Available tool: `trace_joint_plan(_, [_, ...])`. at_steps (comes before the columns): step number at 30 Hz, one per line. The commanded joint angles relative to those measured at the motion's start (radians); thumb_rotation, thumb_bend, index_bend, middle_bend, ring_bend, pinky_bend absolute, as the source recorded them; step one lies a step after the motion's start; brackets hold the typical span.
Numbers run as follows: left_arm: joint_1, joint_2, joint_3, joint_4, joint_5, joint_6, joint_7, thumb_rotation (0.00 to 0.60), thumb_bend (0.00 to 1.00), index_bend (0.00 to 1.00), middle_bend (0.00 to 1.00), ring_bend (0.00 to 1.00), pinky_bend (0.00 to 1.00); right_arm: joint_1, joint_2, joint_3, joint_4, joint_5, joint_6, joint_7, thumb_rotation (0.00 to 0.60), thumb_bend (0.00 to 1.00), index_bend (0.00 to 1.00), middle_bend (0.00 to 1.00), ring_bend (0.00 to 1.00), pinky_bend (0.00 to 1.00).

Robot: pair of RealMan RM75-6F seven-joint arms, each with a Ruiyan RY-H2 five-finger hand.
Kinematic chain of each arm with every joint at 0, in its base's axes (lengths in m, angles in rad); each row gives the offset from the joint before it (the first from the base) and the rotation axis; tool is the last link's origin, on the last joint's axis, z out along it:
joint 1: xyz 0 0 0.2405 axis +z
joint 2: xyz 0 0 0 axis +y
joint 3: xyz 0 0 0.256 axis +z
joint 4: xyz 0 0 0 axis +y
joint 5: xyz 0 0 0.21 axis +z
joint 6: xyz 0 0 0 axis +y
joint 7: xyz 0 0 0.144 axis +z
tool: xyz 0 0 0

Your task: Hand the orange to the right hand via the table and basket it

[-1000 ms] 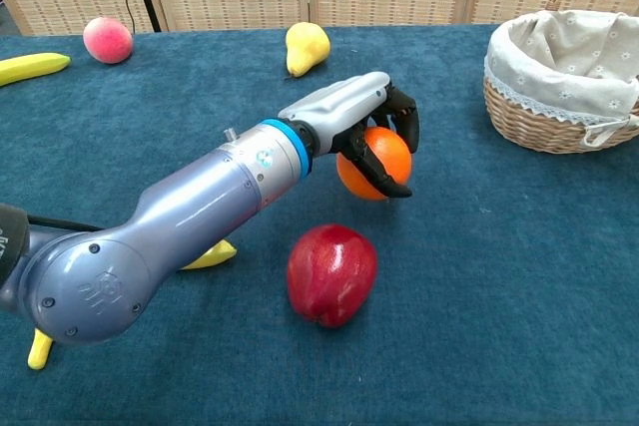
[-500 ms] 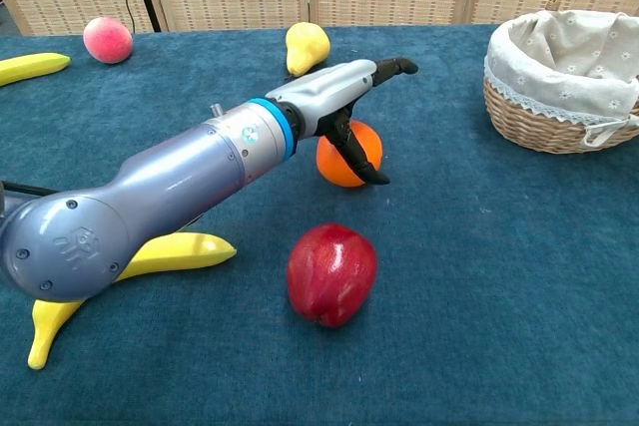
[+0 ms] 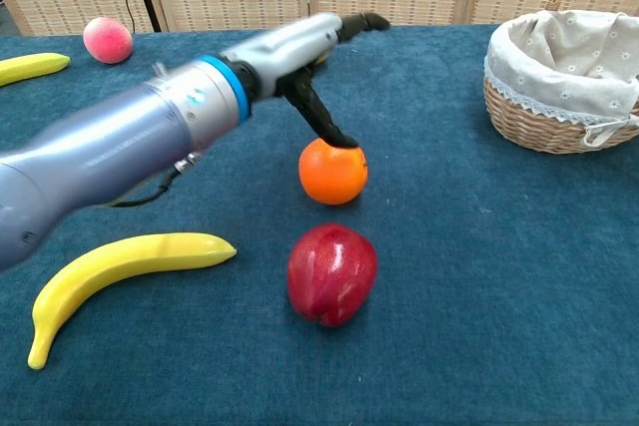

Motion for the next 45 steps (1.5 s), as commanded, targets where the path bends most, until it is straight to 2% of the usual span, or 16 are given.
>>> trace_joint_plan(1, [0.122,0.202,0.026,-0.228,-0.013,0.141,0.127,0.6,0.07,0.03,0.0,0.0,0.0,0.007,-0.007,0.002,0.015,0.013,-0.016,-0.002,0.6,0.0,0.13,0.03,0.0,0.0])
trace_joint_plan(3, [0.191,0.309,0.06,-0.365,-0.02,0.198,0.17,0.6,0.07,0.03,0.0,0.0,0.0,0.014,-0.016,0.004,0.024,0.018,-0.025,-0.009,0.6,0.0,0.13,0.03,0.0,0.0])
trace_joint_plan(7, [0.302,0.459,0.107,-0.522,-0.033,0.287,0.17,0.6,0.07,0.03,0.0,0.0,0.0,0.028,-0.029,0.006,0.032,0.021,-0.042,-0.021,0.6,0.0,0.13,0.03,0.0,0.0])
trace_joint_plan(11, [0.39,0.583,0.163,-0.591,-0.004,0.322,0.1,0.6,0.07,0.03,0.0,0.0,0.0,0.035,-0.037,0.004,0.033,0.024,-0.052,-0.028,0.6,0.0,0.13,0.03,0.0,0.0])
trace_joint_plan(15, [0.456,0.651,0.214,-0.599,0.03,0.355,0.056,0.6,0.07,0.03,0.0,0.0,0.0,0.036,-0.037,0.003,0.033,0.026,-0.054,-0.031,0.6,0.0,0.13,0.03,0.0,0.0])
trace_joint_plan(22, [0.551,0.691,0.274,-0.592,0.103,0.427,-0.006,0.6,0.07,0.03,0.0,0.0,0.0,0.039,-0.036,-0.002,0.026,0.012,-0.059,-0.02,0.6,0.0,0.13,0.03,0.0,0.0])
trace_joint_plan(27, [0.587,0.69,0.294,-0.577,0.131,0.458,-0.021,0.6,0.07,0.01,0.0,0.0,0.0,0.048,-0.04,-0.01,0.025,-0.007,-0.073,-0.011,0.6,0.0,0.12,0.03,0.0,0.0])
trace_joint_plan(29, [0.605,0.686,0.305,-0.566,0.144,0.469,-0.032,0.6,0.07,0.0,0.0,0.0,0.0,0.058,-0.043,-0.02,0.021,-0.029,-0.089,-0.005,0.6,0.0,0.1,0.03,0.0,0.0])
trace_joint_plan(30, [0.617,0.683,0.313,-0.558,0.135,0.469,-0.039,0.6,0.07,0.0,0.0,0.0,0.0,0.073,-0.04,-0.041,0.0,-0.078,-0.11,0.003,0.6,0.0,0.09,0.03,0.0,0.0])
trace_joint_plan(35, [0.629,0.669,0.305,-0.53,0.135,0.46,-0.06,0.6,0.07,0.0,0.0,0.0,0.0,0.105,-0.007,-0.088,-0.074,-0.221,-0.138,0.006,0.6,0.0,0.03,0.02,0.0,0.0])
trace_joint_plan(39, [0.638,0.662,0.299,-0.516,0.134,0.456,-0.068,0.6,0.07,0.0,0.0,0.0,0.0,0.137,0.0,-0.108,-0.118,-0.294,-0.169,0.008,0.6,0.0,0.0,0.02,0.0,0.0])
trace_joint_plan(45, [0.65,0.662,0.293,-0.505,0.135,0.453,-0.081,0.6,0.07,0.0,0.0,0.0,0.0,0.197,-0.018,-0.113,-0.144,-0.326,-0.243,0.026,0.6,0.0,0.0,0.02,0.0,0.0])
